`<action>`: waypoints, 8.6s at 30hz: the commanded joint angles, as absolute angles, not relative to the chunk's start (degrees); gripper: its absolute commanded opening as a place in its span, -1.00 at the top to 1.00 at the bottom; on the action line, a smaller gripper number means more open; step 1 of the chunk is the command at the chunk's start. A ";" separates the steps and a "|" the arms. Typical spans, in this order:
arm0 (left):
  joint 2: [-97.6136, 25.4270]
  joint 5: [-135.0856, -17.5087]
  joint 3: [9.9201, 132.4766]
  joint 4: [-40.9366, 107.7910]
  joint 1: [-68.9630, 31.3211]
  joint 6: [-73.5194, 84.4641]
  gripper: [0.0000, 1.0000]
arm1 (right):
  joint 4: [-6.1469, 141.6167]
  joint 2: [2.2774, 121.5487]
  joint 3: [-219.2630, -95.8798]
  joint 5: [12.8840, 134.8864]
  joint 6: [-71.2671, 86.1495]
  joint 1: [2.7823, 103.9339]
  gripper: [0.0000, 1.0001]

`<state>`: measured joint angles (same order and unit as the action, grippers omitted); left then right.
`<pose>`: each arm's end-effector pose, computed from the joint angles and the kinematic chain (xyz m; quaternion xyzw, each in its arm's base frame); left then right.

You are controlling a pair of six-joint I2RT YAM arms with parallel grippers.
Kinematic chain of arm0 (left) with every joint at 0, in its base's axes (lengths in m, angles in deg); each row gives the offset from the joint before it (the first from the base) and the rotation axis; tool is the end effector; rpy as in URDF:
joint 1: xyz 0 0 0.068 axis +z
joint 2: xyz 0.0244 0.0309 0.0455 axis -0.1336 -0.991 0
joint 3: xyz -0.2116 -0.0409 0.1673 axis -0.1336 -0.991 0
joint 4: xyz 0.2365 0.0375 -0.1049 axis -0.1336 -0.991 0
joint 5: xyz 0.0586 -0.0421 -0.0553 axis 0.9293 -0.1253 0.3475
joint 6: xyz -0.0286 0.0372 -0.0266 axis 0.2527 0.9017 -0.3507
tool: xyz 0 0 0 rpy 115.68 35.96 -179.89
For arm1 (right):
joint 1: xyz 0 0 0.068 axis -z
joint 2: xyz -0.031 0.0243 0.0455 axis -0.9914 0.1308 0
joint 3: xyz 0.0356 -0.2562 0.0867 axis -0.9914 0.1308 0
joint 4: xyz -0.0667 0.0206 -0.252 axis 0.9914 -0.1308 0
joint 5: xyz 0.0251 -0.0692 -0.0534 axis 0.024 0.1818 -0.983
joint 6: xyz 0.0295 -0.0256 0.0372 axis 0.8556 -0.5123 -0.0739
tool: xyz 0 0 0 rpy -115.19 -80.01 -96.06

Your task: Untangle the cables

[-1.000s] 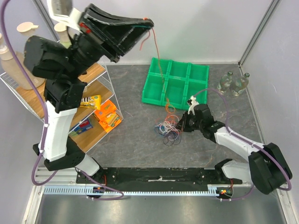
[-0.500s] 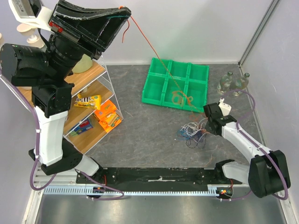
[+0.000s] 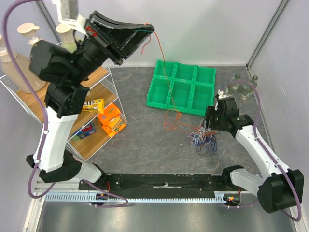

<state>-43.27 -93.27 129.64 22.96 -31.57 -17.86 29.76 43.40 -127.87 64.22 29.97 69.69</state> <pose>0.1351 -0.1301 0.6654 0.2133 0.4072 -0.6066 0.6486 0.2079 0.0459 0.2452 0.1425 0.9434 0.0918 0.2850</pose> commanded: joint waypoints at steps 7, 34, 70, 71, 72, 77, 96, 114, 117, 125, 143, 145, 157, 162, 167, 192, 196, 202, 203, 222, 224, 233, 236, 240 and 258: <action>-44.53 -97.74 128.14 21.13 -31.34 -18.98 0.96 | 43.01 33.93 -134.32 87.60 19.87 60.43 -0.36; -45.24 -96.34 126.82 16.12 -31.26 -15.65 0.97 | 21.49 30.75 -142.84 81.24 19.79 60.42 -0.36; -39.98 -87.11 104.53 4.35 -32.39 -13.10 0.96 | 26.68 31.01 -145.91 108.85 18.73 59.19 1.00; -38.22 -86.85 100.06 4.78 -33.44 -11.53 0.96 | 26.24 31.45 -146.88 109.74 18.91 59.19 1.00; -36.55 -85.80 95.40 5.48 -35.02 -10.12 0.97 | 26.32 31.54 -147.41 110.10 19.17 59.19 1.00; -27.94 -78.77 75.01 7.50 -39.43 -8.70 0.96 | 29.21 30.93 -146.80 112.64 22.07 59.19 1.00; -23.09 -84.98 59.33 13.54 -41.71 -9.40 0.20 | 32.11 34.01 -144.69 108.52 24.44 59.19 1.00; -41.54 -85.54 61.34 30.97 -46.29 -12.92 -0.03 | 34.93 33.04 -144.25 108.44 27.43 59.28 1.00; -42.42 -82.29 61.78 30.27 -46.29 -12.92 0.26 | 34.93 32.34 -143.90 106.94 27.70 59.19 1.00; -35.41 -68.40 60.30 19.03 -46.20 -8.09 0.97 | 24.58 29.44 -145.74 73.19 30.22 59.19 1.00; -13.42 -57.57 67.82 -1.98 -46.11 4.46 0.97 | 3.80 34.71 -156.37 10.06 37.13 60.42 1.00; -15.61 -60.37 72.40 -2.86 -46.20 8.25 0.96 | 12.04 32.96 -156.38 25.55 27.22 60.42 1.00; -30.10 -81.31 70.74 19.71 -46.11 -2.98 -0.71 | 24.12 36.55 -178.34 79.67 24.97 60.25 1.00; -40.12 -87.88 71.80 26.83 -45.41 -5.53 -0.75 | 25.52 37.43 -182.83 84.61 27.34 60.34 1.00; -49.88 -98.53 71.63 35.27 -45.58 -12.55 -0.86 | 34.55 37.17 -183.19 89.26 35.15 60.34 1.00; -42.71 -91.51 58.28 33.00 -44.79 -9.41 -0.47 | 56.38 46.49 -200.44 78.64 44.75 60.34 1.00; -33.75 -90.10 55.72 27.03 -44.79 -7.30 -0.50 | 53.84 46.31 -195.23 74.17 43.87 60.34 1.00; -22.75 -86.06 53.08 19.29 -44.79 -6.77 -0.34 | 46.71 48.86 -192.34 64.16 39.05 60.25 1.00; -21.69 -85.10 53.52 18.15 -44.79 -6.77 -0.34 | 46.80 48.69 -190.50 62.13 37.29 60.34 1.00; -18.87 -80.16 67.40 8.21 -44.79 -3.96 -0.34 | 53.92 48.51 -165.43 49.19 25.94 63.76 1.00; -19.13 -80.34 68.28 7.68 -44.79 -3.52 -0.35 | 54.09 48.60 -165.08 49.19 26.03 64.38 1.00; -21.33 -81.66 70.57 7.33 -44.79 -2.11 -0.36 | 56.29 51.84 -164.20 50.60 26.55 66.05 1.00; -21.51 -81.40 70.83 6.98 -44.71 -1.67 -0.36 | 56.64 53.07 -164.91 49.37 26.73 66.31 1.00; -21.51 -81.04 71.71 6.10 -44.79 -1.23 -0.36 | 58.75 54.74 -163.59 47.79 26.03 66.93 1.00; -21.33 -79.81 73.12 3.90 -44.79 -0.26 -0.37 | 59.54 58.61 -177.20 54.64 36.22 67.72 1.00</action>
